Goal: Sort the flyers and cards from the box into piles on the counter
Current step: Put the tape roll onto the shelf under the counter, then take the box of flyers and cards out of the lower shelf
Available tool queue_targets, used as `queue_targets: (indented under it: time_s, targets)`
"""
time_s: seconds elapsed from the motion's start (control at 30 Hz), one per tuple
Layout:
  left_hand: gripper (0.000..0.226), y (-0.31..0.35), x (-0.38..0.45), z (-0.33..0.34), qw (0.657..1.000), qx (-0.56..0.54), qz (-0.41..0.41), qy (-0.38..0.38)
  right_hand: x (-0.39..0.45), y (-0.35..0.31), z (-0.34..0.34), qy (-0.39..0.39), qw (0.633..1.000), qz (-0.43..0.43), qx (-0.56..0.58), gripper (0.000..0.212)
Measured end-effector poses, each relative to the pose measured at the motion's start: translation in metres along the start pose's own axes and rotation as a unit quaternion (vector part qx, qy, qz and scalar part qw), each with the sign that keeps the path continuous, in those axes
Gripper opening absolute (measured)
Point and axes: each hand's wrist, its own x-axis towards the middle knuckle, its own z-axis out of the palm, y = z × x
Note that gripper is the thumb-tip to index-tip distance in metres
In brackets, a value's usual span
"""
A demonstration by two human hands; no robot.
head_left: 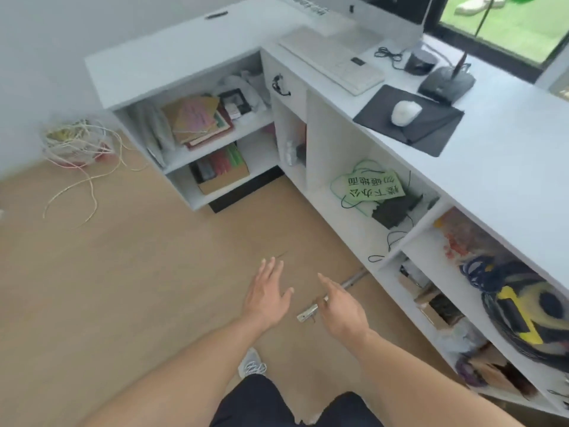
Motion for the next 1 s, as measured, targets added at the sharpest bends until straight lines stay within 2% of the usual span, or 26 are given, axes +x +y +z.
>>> queue_targets:
  time_s: [0.17, 0.3, 0.43, 0.7, 0.8, 1.0]
  targets:
    - [0.07, -0.088, 0.007, -0.047, 0.998, -0.04, -0.048, 0.013, 0.045, -0.085, 0.024, -0.013, 0.999, -0.005, -0.048, 0.056]
    - [0.069, -0.155, 0.019, -0.085, 0.998, -0.027, -0.055, 0.002, 0.084, -0.164, 0.043, -0.01, 0.998, -0.032, -0.043, 0.055]
    - [0.069, -0.199, 0.046, -0.112, 0.995, -0.033, -0.091, 0.0, 0.118, -0.219, 0.05, -0.017, 0.996, -0.055, -0.065, 0.054]
    - [0.055, -0.22, 0.119, -0.128, 0.99, -0.071, -0.118, -0.022, 0.194, -0.254, 0.044, -0.09, 0.982, -0.066, -0.155, 0.052]
    - [0.047, -0.223, 0.16, -0.133, 0.99, -0.058, -0.122, -0.036, 0.237, -0.259, 0.036, -0.113, 0.977, -0.072, -0.166, 0.048]
    - [0.045, -0.211, 0.247, -0.167, 0.985, -0.058, -0.16, -0.037, 0.344, -0.265, -0.001, -0.163, 0.969, -0.091, -0.163, 0.047]
